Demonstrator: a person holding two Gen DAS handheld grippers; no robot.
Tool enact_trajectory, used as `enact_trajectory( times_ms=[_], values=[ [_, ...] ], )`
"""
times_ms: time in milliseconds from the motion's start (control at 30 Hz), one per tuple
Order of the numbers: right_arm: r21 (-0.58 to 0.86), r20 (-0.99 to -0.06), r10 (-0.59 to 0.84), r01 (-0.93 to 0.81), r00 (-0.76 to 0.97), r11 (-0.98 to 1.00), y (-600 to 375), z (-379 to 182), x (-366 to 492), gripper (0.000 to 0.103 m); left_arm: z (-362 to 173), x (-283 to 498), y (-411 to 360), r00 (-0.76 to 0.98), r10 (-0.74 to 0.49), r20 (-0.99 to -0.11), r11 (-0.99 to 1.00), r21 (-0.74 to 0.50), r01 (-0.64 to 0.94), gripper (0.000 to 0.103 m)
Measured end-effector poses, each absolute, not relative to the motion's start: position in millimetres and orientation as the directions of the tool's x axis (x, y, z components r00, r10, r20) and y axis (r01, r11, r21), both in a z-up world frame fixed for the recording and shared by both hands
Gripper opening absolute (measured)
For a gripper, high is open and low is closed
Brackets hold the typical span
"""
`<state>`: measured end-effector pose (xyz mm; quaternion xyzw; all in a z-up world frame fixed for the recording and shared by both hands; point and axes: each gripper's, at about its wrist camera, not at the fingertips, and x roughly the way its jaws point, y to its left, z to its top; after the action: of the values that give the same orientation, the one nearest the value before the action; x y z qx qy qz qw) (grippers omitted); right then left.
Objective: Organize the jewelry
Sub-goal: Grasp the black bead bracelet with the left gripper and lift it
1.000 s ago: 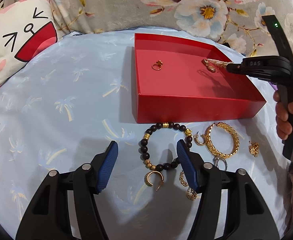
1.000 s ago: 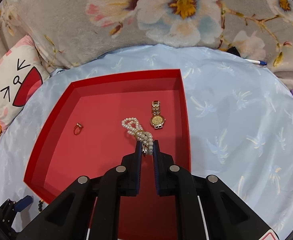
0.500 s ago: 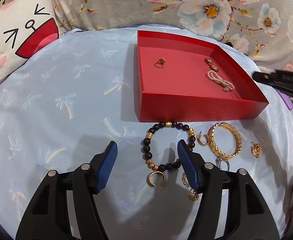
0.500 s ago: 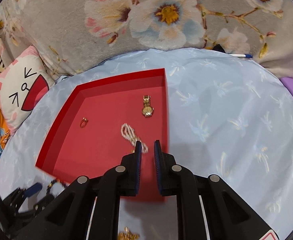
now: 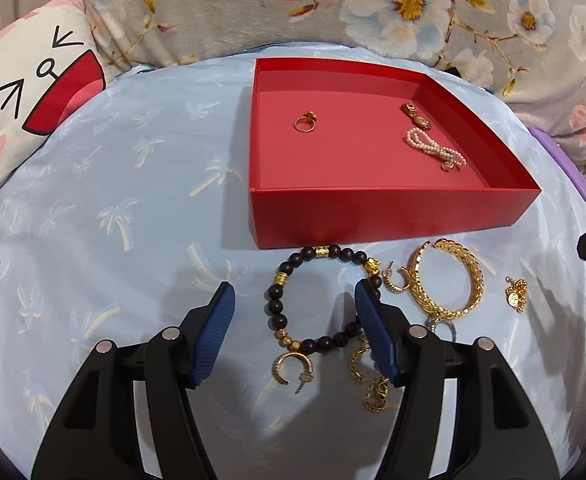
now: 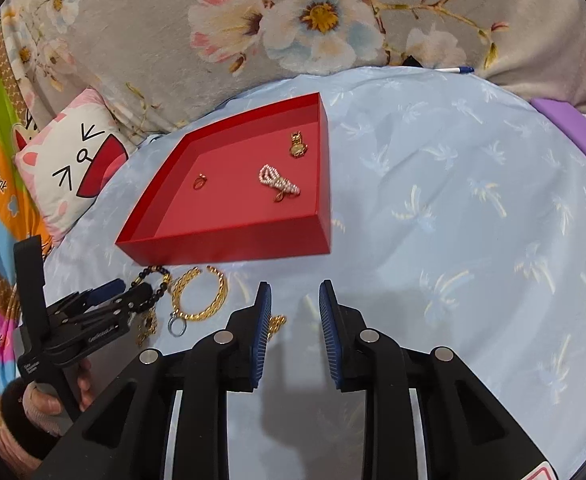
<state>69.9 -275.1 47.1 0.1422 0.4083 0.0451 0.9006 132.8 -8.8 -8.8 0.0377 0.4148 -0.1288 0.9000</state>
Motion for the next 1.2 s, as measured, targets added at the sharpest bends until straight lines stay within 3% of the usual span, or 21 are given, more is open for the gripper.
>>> enact_trajectory(
  times_ms=[167,400,500,567,700,1200],
  values=[
    [0.288,-0.727,0.205,0.021,0.656,0.957,-268,41,67,0.025,-6,133,-12,0.623,-0.206,-0.754,0.964,-0.047,0.261,0.068],
    [0.301,-0.732,0.223,0.011,0.644,0.954,-264,35,65,0.025,-11,140,-14,0.621,-0.185,-0.762,0.968,-0.034,0.247,0.067],
    [0.300,-0.735,0.229,0.004,0.639,0.954,-261,33,66,0.025,-10,140,-14,0.627,-0.182,-0.757,0.968,-0.025,0.251,0.053],
    [0.297,-0.738,0.229,0.000,0.635,0.955,-259,31,66,0.025,-10,140,-14,0.629,-0.186,-0.754,0.966,-0.024,0.257,0.034],
    [0.297,-0.743,0.233,-0.003,0.627,0.955,-256,28,66,0.025,-10,139,-15,0.628,-0.192,-0.754,0.963,-0.022,0.268,0.009],
    [0.302,-0.744,0.249,-0.020,0.619,0.953,-254,26,65,0.025,29,109,-11,0.626,-0.316,-0.713,0.934,-0.119,0.337,0.007]
  ],
)
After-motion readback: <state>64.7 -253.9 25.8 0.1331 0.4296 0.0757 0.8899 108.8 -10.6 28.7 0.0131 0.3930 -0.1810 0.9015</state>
